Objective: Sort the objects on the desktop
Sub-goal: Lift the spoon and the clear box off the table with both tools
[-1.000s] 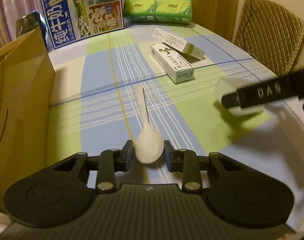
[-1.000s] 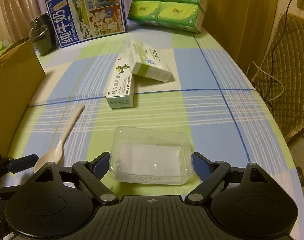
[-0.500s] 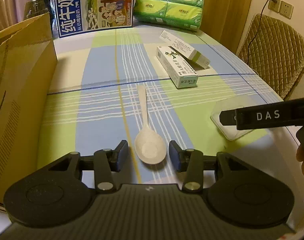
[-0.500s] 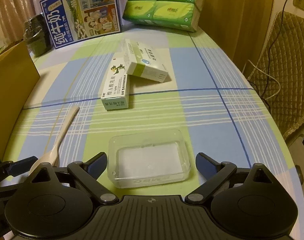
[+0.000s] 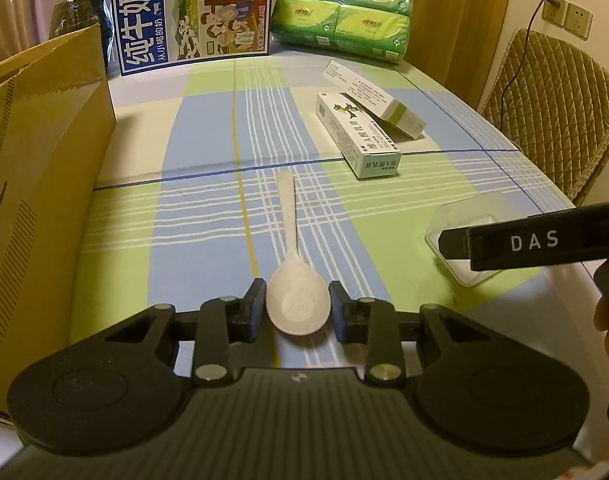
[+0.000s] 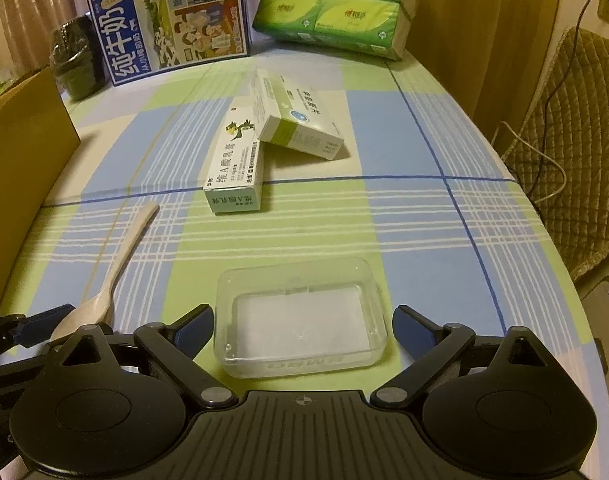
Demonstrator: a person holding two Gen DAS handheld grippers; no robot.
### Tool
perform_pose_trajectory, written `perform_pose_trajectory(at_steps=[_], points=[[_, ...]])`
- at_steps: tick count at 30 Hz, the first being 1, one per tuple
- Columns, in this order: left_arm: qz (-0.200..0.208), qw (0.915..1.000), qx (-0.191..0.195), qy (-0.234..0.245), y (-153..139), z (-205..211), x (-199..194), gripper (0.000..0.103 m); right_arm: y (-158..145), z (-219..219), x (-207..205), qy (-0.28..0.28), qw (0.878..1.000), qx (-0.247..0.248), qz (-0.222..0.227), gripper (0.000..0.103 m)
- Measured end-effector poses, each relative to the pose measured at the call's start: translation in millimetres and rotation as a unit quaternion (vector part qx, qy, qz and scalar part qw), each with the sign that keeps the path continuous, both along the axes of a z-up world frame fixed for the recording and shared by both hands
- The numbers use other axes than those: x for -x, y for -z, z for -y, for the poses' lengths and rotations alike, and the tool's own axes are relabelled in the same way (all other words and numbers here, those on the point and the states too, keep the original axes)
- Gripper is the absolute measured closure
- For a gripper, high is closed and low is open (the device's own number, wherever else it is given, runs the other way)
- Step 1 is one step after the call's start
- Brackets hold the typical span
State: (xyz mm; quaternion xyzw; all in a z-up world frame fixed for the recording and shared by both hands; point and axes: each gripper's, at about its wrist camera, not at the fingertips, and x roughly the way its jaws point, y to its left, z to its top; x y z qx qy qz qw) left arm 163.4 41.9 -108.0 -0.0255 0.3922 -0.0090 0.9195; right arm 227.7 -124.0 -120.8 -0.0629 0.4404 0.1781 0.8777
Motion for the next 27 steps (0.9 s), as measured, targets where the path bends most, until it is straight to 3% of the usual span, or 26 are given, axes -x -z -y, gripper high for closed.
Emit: perform_pose_trajectory(at_steps=[9,10,13,27], points=[[0.001,1.0,0.004,-0.003,1,-1,0,0.075,8,-10,0,-0.023,0.999,0.031,0.003,0.01],[0.001,1.0,0.004,-0.003,1,-1,0,0.075,8,-10,0,-0.022,0.999,0.031,0.001,0.02],[0.001,1.0,0.004,-0.004,1,-1,0,0.075,8,-12,3,-0.027,0.999,0.036,0.002,0.02],[0.019,0.9998,0.006,-0.007,-10,0,1,0.075,-8,-7,10,-0.01,1.0,-0.001,0.025,0.02]])
